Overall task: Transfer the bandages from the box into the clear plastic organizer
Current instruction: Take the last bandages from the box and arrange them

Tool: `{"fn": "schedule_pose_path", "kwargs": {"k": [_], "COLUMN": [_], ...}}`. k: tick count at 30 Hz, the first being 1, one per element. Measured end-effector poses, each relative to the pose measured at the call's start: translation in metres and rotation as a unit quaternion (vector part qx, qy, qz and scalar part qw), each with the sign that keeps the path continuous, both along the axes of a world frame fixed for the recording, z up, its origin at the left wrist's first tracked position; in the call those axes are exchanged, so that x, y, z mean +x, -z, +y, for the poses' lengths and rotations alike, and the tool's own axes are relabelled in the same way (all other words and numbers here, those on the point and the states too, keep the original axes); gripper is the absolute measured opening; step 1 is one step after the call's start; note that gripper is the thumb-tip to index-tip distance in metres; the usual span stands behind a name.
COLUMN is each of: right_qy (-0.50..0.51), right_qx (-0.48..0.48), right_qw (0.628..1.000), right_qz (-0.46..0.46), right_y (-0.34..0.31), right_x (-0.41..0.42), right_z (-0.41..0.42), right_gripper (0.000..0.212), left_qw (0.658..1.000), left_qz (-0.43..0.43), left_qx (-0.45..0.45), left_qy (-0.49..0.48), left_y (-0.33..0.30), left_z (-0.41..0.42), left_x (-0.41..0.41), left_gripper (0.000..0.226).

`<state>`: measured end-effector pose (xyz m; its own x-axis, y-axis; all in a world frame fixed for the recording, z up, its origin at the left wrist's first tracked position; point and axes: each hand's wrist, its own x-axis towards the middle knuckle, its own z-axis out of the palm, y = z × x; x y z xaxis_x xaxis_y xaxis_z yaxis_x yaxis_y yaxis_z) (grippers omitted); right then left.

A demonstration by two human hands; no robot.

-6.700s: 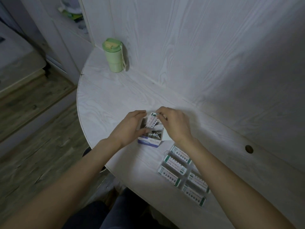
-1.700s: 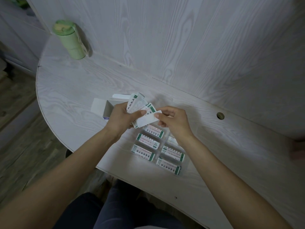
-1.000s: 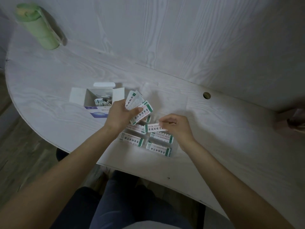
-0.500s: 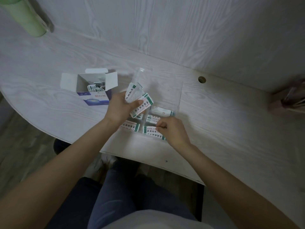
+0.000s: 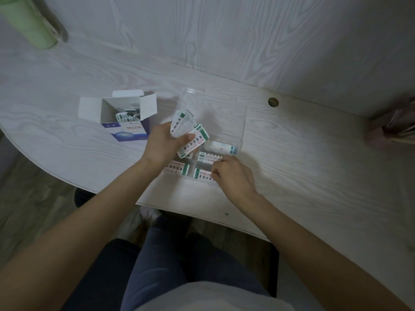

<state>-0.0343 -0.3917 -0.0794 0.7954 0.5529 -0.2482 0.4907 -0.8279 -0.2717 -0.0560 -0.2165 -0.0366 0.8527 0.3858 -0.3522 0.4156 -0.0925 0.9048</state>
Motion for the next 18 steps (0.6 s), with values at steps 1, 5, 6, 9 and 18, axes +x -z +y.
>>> {"fn": "schedule_pose_path", "kwargs": {"k": [1,5,6,9,18], "right_qy": [-0.007,0.057,0.102,0.220,0.261], "right_qx": [-0.009,0.079,0.158,0.382,0.445], "right_qw": [1.000,0.995,0.981,0.867,0.812], "right_qz": [0.001,0.018,0.049,0.231,0.273], "right_y": [0.001,-0.006,-0.010,-0.030,-0.028], "right_x": [0.000,0.005,0.008,0.019,0.030], "right_z": [0.001,0.003,0.004,0.009,0.005], "right_gripper": [0.022,0.020,0.019,0.019,0.016], "left_qw": [1.000,1.000,1.000,0.998,0.995], "left_qz": [0.001,0.004,0.004,0.004,0.008], "left_qx": [0.000,0.000,-0.008,-0.054,-0.084], "left_qy": [0.002,0.008,0.007,0.013,0.052], "left_y": [0.000,0.003,0.003,0.002,-0.001], "left_z": [0.000,0.000,0.000,-0.003,-0.007], "left_x": [0.000,-0.003,-0.004,-0.005,-0.005], "left_gripper": [0.009,0.012,0.014,0.016,0.010]}}
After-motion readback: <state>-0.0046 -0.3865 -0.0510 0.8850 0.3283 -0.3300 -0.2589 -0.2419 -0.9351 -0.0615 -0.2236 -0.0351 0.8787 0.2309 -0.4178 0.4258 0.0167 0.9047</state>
